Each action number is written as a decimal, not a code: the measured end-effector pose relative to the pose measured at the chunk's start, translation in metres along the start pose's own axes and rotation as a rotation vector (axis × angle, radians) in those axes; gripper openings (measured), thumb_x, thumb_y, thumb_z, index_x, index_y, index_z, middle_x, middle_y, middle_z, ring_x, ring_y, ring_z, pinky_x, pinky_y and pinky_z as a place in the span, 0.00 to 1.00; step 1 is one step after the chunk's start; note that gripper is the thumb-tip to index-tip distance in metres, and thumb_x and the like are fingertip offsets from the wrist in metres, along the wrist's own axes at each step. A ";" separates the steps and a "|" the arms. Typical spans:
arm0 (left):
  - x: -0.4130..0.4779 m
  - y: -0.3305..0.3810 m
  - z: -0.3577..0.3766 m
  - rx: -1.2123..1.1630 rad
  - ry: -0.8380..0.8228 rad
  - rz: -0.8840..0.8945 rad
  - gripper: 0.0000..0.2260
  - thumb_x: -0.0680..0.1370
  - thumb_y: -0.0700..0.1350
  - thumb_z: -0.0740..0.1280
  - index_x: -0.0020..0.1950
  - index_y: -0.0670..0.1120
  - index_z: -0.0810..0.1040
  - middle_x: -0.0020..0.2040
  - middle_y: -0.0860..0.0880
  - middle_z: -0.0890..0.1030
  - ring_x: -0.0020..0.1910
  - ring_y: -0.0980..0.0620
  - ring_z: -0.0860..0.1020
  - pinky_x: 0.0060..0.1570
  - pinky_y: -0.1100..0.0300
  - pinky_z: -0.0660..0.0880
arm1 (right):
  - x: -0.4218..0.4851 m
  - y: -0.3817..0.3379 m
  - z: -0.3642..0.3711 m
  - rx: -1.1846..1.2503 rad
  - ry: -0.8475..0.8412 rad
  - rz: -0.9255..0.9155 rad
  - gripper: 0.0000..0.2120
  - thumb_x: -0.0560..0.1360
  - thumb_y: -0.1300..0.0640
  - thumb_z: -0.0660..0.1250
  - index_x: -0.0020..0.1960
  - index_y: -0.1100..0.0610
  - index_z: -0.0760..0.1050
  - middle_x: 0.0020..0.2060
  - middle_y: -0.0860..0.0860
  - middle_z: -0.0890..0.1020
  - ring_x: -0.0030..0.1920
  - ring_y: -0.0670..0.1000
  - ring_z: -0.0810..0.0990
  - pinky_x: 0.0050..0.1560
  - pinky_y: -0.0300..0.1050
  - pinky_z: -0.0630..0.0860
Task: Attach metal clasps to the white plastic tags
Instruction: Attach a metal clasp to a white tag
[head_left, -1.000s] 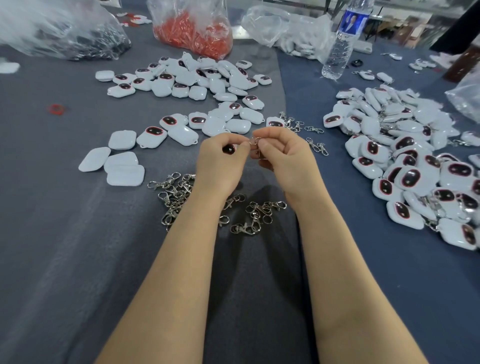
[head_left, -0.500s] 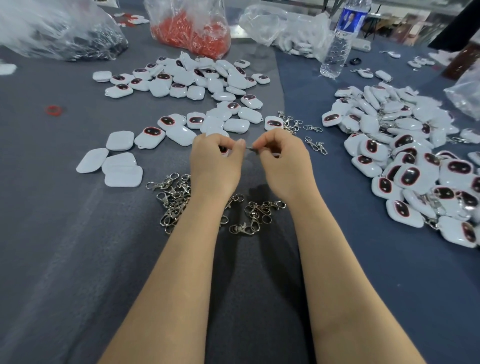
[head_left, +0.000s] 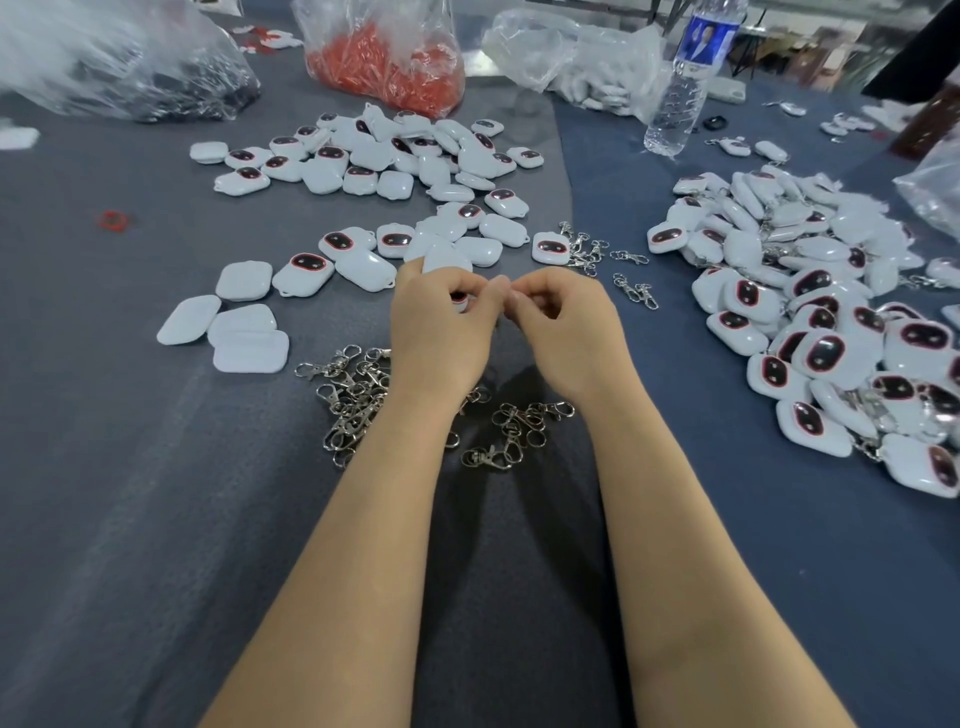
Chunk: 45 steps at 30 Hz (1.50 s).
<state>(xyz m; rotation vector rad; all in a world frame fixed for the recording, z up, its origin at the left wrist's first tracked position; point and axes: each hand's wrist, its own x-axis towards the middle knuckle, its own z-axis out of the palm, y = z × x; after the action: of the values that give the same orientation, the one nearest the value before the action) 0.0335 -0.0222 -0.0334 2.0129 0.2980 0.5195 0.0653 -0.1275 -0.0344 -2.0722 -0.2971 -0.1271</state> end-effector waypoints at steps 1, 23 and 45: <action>0.000 0.000 0.000 -0.003 -0.007 -0.005 0.05 0.76 0.48 0.68 0.41 0.51 0.77 0.52 0.51 0.69 0.40 0.64 0.69 0.38 0.84 0.59 | 0.001 0.001 0.000 -0.001 0.017 0.009 0.05 0.77 0.57 0.64 0.44 0.54 0.78 0.36 0.46 0.79 0.36 0.41 0.74 0.35 0.26 0.67; -0.004 -0.003 0.005 0.050 -0.003 0.070 0.03 0.77 0.40 0.67 0.43 0.46 0.76 0.54 0.51 0.64 0.37 0.72 0.66 0.38 0.87 0.57 | -0.006 -0.009 0.004 0.061 0.111 -0.027 0.06 0.72 0.65 0.67 0.41 0.55 0.75 0.34 0.47 0.76 0.34 0.42 0.71 0.36 0.28 0.69; -0.005 -0.002 0.008 0.073 0.000 0.058 0.03 0.77 0.41 0.67 0.43 0.46 0.76 0.56 0.53 0.61 0.34 0.75 0.66 0.39 0.80 0.60 | -0.006 -0.008 0.004 0.105 0.148 -0.027 0.08 0.73 0.65 0.67 0.41 0.53 0.73 0.35 0.46 0.76 0.34 0.41 0.72 0.37 0.28 0.70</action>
<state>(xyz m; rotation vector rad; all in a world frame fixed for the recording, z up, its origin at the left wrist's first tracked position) 0.0332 -0.0298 -0.0396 2.0970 0.2622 0.5518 0.0571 -0.1212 -0.0307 -1.9439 -0.2365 -0.2744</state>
